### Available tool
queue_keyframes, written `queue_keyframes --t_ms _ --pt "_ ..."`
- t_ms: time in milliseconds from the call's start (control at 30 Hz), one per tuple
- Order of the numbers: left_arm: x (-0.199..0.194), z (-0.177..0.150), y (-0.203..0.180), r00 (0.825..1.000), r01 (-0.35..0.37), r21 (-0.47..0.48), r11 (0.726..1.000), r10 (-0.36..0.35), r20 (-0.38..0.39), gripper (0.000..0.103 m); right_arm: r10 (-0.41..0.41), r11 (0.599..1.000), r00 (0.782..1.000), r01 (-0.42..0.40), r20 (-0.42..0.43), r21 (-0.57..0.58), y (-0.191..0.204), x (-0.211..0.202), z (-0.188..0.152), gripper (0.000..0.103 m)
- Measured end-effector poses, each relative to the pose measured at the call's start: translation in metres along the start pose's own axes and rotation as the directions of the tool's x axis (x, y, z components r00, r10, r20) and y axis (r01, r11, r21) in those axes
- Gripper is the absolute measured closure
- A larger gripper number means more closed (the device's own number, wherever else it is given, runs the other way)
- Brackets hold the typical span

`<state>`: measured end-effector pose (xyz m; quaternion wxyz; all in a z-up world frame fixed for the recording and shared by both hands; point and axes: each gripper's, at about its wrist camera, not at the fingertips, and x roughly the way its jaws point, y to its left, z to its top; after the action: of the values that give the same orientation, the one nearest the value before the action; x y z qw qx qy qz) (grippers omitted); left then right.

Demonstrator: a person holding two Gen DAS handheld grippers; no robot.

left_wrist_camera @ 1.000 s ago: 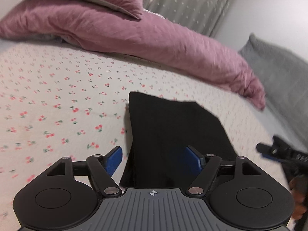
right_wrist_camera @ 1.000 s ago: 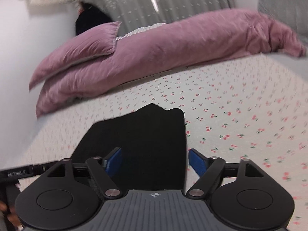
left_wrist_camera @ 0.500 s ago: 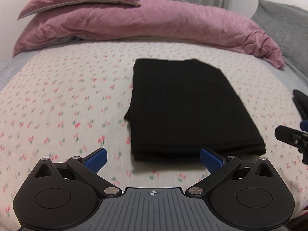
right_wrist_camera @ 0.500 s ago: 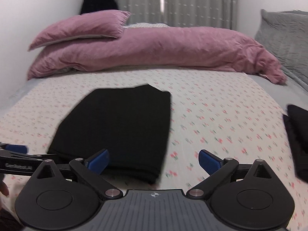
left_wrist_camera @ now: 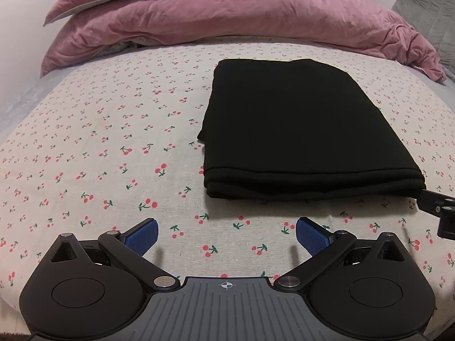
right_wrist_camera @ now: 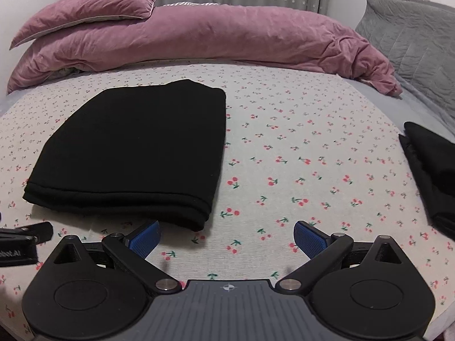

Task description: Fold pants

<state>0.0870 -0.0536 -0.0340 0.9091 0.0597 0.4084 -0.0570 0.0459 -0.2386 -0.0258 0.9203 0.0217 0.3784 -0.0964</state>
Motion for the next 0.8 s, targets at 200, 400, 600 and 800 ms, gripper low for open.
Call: queue_keyframes --t_ms 200,400,600,800 --pt "0.001 0.0 -0.003 1.0 -0.008 0.012 1.0 0.008 0.011 0.0 0.006 1.0 1.0 -0.005 0.005 -0.023 0.01 0.0 0.0 0.003" --pt "0.002 -0.001 -0.003 1.0 -0.007 0.016 1.0 0.007 0.006 0.0 0.009 0.999 1.0 -0.009 0.0 -0.035 0.016 0.001 -0.001 0.003" --pt "0.002 -0.002 -0.003 1.0 -0.008 0.021 1.0 0.008 0.006 0.0 0.004 0.999 1.0 -0.004 -0.003 -0.033 0.016 0.001 -0.001 0.003" --pt "0.002 -0.002 -0.002 1.0 -0.006 0.024 1.0 0.006 0.007 0.0 -0.001 1.0 1.0 0.0 -0.007 -0.03 0.015 0.002 -0.001 0.003"
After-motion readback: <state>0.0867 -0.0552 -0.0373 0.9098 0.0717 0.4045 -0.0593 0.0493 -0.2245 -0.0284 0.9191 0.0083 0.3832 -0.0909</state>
